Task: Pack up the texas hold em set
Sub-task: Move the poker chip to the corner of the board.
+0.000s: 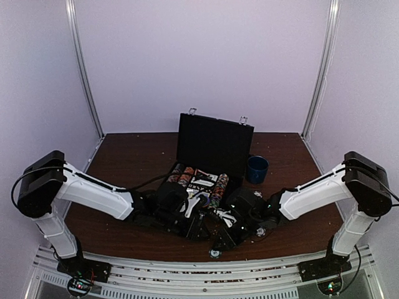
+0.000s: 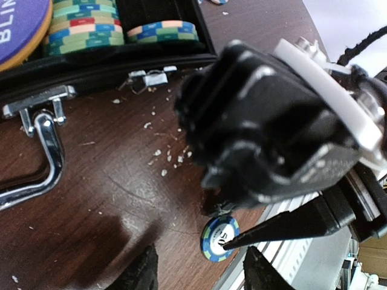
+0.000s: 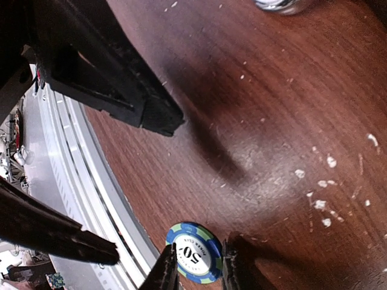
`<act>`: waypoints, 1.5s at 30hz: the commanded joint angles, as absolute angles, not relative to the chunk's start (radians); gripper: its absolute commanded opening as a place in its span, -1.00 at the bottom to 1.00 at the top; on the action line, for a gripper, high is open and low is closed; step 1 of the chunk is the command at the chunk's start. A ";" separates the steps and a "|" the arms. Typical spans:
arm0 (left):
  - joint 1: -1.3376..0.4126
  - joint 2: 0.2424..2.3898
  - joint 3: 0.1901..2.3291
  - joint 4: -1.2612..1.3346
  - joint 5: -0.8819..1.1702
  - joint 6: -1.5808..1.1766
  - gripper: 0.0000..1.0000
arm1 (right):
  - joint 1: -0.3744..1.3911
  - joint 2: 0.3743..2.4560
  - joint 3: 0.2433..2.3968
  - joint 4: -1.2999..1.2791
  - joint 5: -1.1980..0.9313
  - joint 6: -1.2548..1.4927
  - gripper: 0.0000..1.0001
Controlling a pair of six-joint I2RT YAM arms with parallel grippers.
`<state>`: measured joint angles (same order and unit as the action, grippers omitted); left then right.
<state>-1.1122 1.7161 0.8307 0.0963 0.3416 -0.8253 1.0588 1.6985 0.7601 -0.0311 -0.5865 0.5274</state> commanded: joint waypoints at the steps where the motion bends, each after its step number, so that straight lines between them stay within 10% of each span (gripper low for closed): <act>1: -1.121 1.731 0.843 0.118 0.361 -0.804 0.01 | 1.082 1.726 0.723 -0.121 -0.583 0.527 -0.52; 45: -1.174 1.856 0.896 0.140 0.387 -0.774 -0.04 | 1.099 1.497 0.661 -0.165 -0.322 0.639 -0.39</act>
